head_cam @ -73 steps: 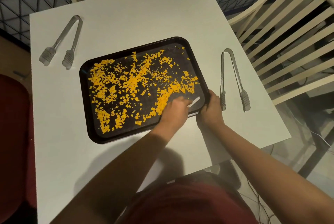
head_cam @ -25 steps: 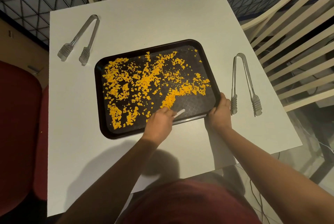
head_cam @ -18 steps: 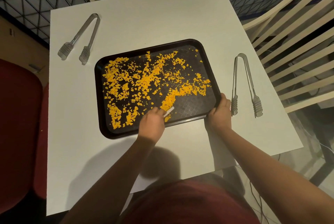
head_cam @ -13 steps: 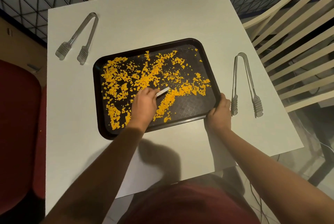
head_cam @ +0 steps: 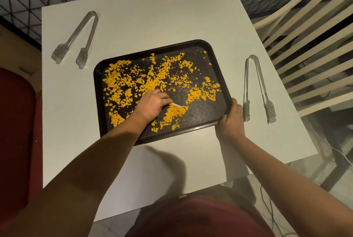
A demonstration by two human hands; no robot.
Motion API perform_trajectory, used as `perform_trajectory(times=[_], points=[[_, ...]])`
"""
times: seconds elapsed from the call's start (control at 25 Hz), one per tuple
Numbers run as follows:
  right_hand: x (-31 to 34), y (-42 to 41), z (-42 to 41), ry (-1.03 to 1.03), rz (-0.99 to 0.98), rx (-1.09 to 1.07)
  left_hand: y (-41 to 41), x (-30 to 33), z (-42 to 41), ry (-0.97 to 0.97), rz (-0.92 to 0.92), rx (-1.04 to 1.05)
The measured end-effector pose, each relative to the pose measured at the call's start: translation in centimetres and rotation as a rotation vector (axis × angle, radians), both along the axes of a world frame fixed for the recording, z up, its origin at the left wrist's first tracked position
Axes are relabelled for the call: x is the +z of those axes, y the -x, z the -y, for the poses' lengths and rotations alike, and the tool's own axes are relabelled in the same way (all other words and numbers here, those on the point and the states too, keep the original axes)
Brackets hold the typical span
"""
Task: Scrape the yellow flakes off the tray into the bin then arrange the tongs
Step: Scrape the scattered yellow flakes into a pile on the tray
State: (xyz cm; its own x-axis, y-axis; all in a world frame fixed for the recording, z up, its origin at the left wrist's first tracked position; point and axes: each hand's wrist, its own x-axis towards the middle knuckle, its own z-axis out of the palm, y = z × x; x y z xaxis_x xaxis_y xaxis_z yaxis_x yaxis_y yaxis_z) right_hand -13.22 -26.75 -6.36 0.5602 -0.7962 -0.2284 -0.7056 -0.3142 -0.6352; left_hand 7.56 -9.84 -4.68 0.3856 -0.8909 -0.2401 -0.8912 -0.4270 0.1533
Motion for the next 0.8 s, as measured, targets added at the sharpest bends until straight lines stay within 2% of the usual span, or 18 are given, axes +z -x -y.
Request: perform_trajectory(times=[0.12, 0.24, 0.32, 0.56, 0.68, 0.8], points=[[0.1, -0.1, -0.1, 0.005, 0.003, -0.008, 0.4, 0.7, -3.4, -0.078, 0.016, -0.086], [0.2, -0.2, -0.3, 0.007, -0.007, -0.015, 1.0, 2.1, -4.2, 0.072, 0.070, -0.032], [0.2, -0.2, -0.3, 0.012, -0.014, -0.019, 3.1, 2.7, -2.3, 0.180, 0.075, 0.059], [0.3, -0.2, -0.3, 0.019, -0.011, -0.017, 10.5, 1.4, 4.4, 0.076, -0.216, 0.407], [0.2, -0.2, -0.4, 0.032, -0.017, -0.014, 10.7, 0.6, 4.4, 0.058, -0.239, 0.500], [0.2, -0.1, -0.4, 0.037, -0.018, -0.015, 9.7, 0.2, 2.6, 0.074, -0.184, 0.602]])
